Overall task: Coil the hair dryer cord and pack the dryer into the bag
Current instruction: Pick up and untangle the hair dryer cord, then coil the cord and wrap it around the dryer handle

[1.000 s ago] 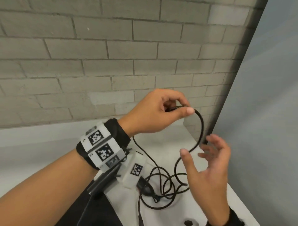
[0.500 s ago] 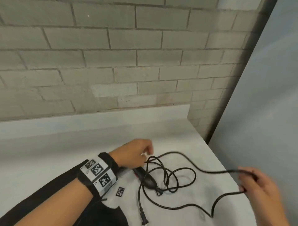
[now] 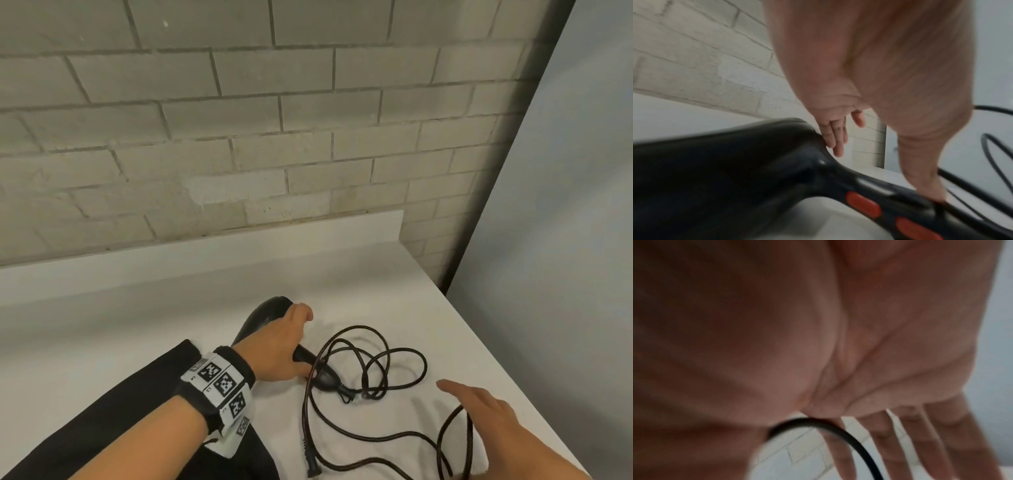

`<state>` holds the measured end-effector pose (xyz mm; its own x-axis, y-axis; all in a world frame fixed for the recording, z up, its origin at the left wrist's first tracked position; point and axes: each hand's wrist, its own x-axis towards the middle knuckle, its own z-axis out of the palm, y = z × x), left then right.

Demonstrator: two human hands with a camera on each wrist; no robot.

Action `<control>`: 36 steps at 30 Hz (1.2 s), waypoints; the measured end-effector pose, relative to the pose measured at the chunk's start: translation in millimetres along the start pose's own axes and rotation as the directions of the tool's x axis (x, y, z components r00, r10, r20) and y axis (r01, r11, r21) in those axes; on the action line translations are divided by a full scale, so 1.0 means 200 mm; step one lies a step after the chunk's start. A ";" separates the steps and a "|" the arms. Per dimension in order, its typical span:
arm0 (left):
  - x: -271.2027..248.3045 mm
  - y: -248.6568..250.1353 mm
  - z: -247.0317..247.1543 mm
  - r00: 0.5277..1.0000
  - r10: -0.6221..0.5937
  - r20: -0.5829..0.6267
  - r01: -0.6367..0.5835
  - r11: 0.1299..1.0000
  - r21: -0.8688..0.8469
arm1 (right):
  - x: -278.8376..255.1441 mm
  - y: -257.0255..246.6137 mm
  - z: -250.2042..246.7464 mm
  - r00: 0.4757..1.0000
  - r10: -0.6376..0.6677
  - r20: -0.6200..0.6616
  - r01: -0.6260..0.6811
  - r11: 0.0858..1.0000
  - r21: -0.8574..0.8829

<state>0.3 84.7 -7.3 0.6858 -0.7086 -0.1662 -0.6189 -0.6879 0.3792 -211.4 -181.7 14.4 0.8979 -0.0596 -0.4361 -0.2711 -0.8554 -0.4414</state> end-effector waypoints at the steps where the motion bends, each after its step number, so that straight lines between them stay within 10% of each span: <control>1: 0.00 0.00 0.01 1.000 -0.014 -0.011 0.014 1.000 0.028 | 0.00 0.00 0.01 0.999 -0.023 0.023 0.022 1.000 0.021; 11: 0.08 -0.01 0.12 0.957 0.131 0.257 -0.206 0.934 0.293 | 0.18 -0.04 0.25 0.997 0.022 -0.070 -0.003 0.963 0.269; 16: 0.05 -0.02 0.04 0.970 0.158 0.186 -0.212 0.924 0.317 | 0.21 -0.02 0.28 0.965 0.022 -0.262 0.089 0.911 0.404; 27: -0.32 0.01 -0.37 0.946 0.115 -0.303 -0.114 0.993 0.021 | 0.10 -0.33 0.00 0.549 -0.004 -0.836 0.530 0.775 0.344; 33: -0.50 0.14 -0.34 0.843 0.008 -0.538 -0.189 0.941 -0.281 | 0.07 -0.72 -0.06 0.727 -0.188 -0.661 0.644 0.522 0.559; 36: -0.56 0.19 -0.28 0.806 -0.097 -0.584 -0.186 0.896 -0.404 | 0.13 -0.82 -0.06 0.671 -0.163 -0.723 0.658 0.581 0.480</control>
<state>-79.0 147.6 75.7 0.8363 -0.4126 0.3612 -0.5266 -0.4210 0.7385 -138.2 -49.4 85.3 0.8978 -0.2721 0.3461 0.2668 -0.2892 -0.9193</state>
